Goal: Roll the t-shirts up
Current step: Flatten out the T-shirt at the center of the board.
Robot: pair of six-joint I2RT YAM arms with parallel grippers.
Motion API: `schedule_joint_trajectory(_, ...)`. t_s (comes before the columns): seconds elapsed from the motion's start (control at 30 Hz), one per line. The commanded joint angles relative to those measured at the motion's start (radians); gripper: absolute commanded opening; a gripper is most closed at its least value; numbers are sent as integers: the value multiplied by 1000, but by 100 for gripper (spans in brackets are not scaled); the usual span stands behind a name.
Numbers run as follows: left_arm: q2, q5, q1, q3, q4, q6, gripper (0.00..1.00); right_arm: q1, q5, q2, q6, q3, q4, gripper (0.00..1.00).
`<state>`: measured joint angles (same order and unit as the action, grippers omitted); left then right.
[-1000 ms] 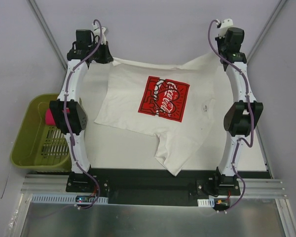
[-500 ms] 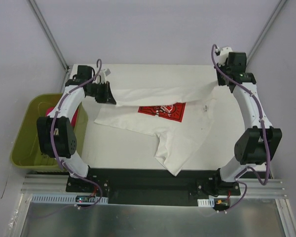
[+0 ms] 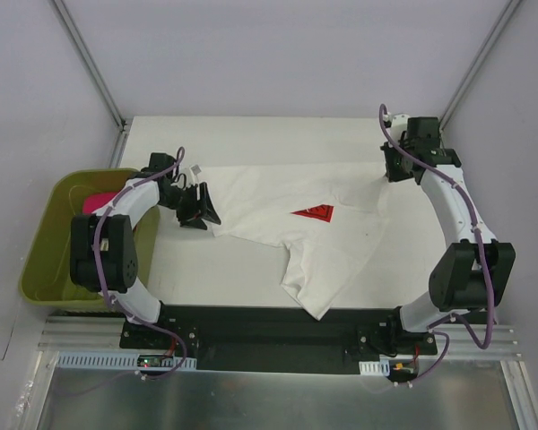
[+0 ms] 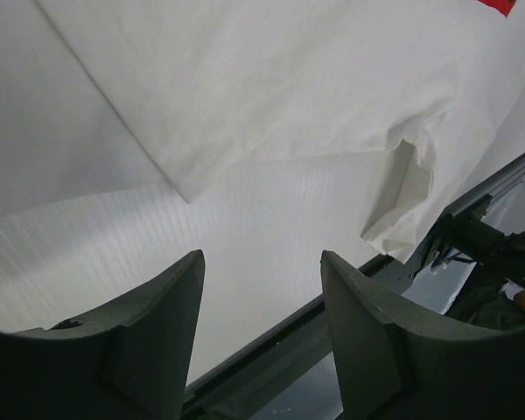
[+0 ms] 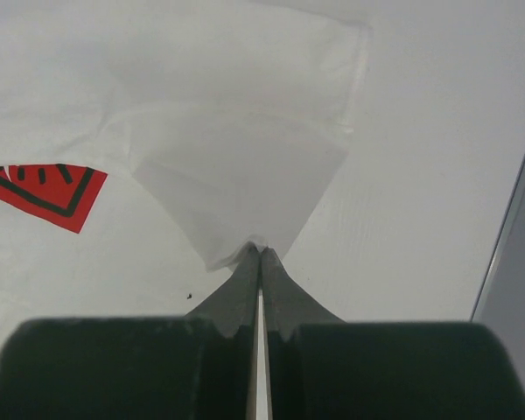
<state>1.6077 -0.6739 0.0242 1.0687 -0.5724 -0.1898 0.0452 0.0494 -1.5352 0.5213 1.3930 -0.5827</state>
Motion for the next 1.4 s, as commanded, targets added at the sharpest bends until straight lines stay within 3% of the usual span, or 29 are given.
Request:
schedule_joint_trajectory(0.0,83,8,-10,-22,40,-79,54,7,33,-28,-23,60,-8,1)
schedule_joint_trajectory(0.53,287,42,92,56,62,-105,46,7,56,-32,-43,41,-11,1)
schedule_joint_trajectory(0.8,265,68,92,46,48,-91,27,7,60,-46,-50,55,-8,1)
schedule_joint_trajectory(1.03,184,19,28,77,-13,-51,0,1,11,-48,-30,101,-5,1)
schedule_joint_trajectory(1.2,104,-134,-18,238,-23,-16,0,-42,-82,-31,32,201,17,1)
schedule_joint_trajectory(1.37,43,-213,-50,523,-32,15,0,-128,-117,-52,120,446,27,1)
